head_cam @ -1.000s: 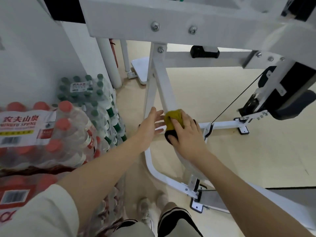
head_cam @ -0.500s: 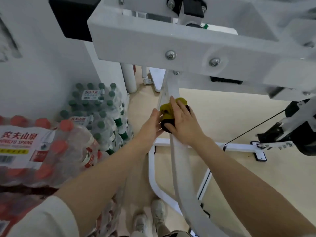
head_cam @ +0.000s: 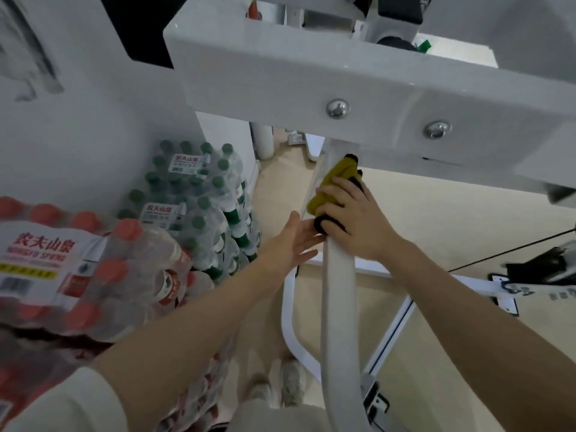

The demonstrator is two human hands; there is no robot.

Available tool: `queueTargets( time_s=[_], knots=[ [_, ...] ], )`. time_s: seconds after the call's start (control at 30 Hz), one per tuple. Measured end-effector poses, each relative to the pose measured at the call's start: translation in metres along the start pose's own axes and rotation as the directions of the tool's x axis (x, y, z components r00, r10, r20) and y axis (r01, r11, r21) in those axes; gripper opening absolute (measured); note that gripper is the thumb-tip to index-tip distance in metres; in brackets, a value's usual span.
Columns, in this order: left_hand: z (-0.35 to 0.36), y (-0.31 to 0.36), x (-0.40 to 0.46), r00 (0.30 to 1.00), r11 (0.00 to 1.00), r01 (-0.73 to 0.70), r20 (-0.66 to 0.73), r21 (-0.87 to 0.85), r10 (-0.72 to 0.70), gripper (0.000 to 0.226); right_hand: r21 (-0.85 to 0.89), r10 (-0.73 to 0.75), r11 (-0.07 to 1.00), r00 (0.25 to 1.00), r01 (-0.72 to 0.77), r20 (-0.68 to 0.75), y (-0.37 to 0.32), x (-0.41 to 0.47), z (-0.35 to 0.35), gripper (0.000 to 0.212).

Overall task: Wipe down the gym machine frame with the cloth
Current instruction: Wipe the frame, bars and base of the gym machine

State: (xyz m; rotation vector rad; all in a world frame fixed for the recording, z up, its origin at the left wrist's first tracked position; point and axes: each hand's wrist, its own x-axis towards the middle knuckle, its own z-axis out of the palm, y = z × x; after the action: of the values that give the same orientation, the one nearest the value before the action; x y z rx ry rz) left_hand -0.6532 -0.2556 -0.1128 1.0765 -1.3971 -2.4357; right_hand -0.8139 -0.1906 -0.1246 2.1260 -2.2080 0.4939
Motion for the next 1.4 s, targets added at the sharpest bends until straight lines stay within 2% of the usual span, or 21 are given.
queueTargets(
  time_s=[0.1,0.2,0.27,0.33,0.4,0.5,0.57,0.63,0.7,0.77,0.83,0.93,1.03,1.13,1.23,1.3,1.4],
  knots=[
    [-0.002,-0.002,0.0,0.997,1.0,0.008,-0.082,0.02,-0.006,0.053,-0.048,-0.129,0.99,0.987,0.134,0.1,0.003,0.003,-0.007,0.036],
    [-0.013,-0.001,0.002,0.967,0.991,0.014,-0.253,0.13,0.019,0.048,-0.125,-0.032,0.99,0.969,0.064,0.246,0.003,0.035,-0.018,0.049],
    [-0.024,-0.001,-0.001,0.953,0.989,0.006,-0.3,0.147,0.039,0.045,-0.169,-0.013,0.983,0.947,0.071,0.321,-0.006,0.038,-0.018,0.055],
    [-0.032,-0.002,-0.007,0.947,0.989,0.0,-0.318,0.151,0.048,0.044,-0.157,-0.089,0.977,0.951,0.141,0.297,-0.029,0.015,-0.019,0.045],
    [-0.034,-0.004,-0.012,0.942,0.986,-0.021,-0.328,0.163,0.074,0.043,-0.049,-0.159,0.983,0.956,0.176,0.245,-0.053,-0.018,-0.02,0.034],
    [-0.032,-0.008,-0.014,0.942,0.987,-0.03,-0.326,0.156,0.08,0.043,0.038,-0.259,0.965,0.925,0.258,0.278,-0.073,-0.049,-0.023,0.033],
    [-0.028,-0.009,-0.016,0.948,0.988,-0.012,-0.312,0.155,0.061,0.043,0.002,-0.306,0.947,0.904,0.32,0.299,-0.065,-0.044,-0.023,0.034],
    [-0.025,-0.009,-0.019,0.95,0.986,-0.007,-0.307,0.169,0.059,0.043,-0.054,-0.232,0.965,0.931,0.257,0.284,-0.049,-0.024,-0.022,0.036],
    [-0.022,-0.008,-0.022,0.952,0.984,-0.01,-0.299,0.18,0.065,0.043,-0.067,-0.067,0.994,0.971,0.085,0.23,-0.04,-0.011,-0.017,0.04],
    [-0.021,-0.008,-0.026,0.953,0.982,-0.014,-0.294,0.186,0.069,0.041,-0.08,0.063,0.996,0.979,-0.049,0.192,-0.049,-0.019,-0.008,0.039],
    [-0.02,-0.011,-0.029,0.96,0.978,-0.047,-0.263,0.203,0.1,0.034,-0.078,0.14,0.988,0.986,-0.132,0.095,-0.063,-0.037,0.001,0.041],
    [-0.013,-0.016,-0.031,0.977,0.966,-0.068,-0.18,0.25,0.116,0.025,0.099,0.35,0.928,0.93,-0.36,0.109,-0.068,-0.043,-0.004,0.053],
    [-0.003,-0.012,-0.028,0.988,0.968,-0.069,-0.118,0.243,0.101,0.029,0.192,0.483,0.838,0.859,-0.51,0.171,-0.054,-0.019,-0.007,0.071],
    [0.003,-0.01,-0.023,0.995,0.956,-0.081,-0.034,0.28,0.094,0.034,0.144,0.552,0.808,0.819,-0.572,0.156,-0.034,0.017,-0.005,0.077],
    [0.005,-0.016,-0.024,0.99,0.933,-0.104,0.126,0.344,0.064,0.046,0.097,0.559,0.805,0.803,-0.586,0.207,-0.021,0.038,-0.006,0.076],
    [0.004,-0.021,-0.027,0.982,0.887,-0.123,0.186,0.444,0.043,0.067,0.07,0.529,0.832,0.825,-0.55,0.2,-0.028,0.026,-0.009,0.072],
    [0.003,-0.028,-0.029,0.971,0.861,-0.188,0.22,0.473,0.092,0.064,0.083,0.451,0.882,0.883,-0.463,0.131,-0.055,-0.018,-0.006,0.062]
  ],
)
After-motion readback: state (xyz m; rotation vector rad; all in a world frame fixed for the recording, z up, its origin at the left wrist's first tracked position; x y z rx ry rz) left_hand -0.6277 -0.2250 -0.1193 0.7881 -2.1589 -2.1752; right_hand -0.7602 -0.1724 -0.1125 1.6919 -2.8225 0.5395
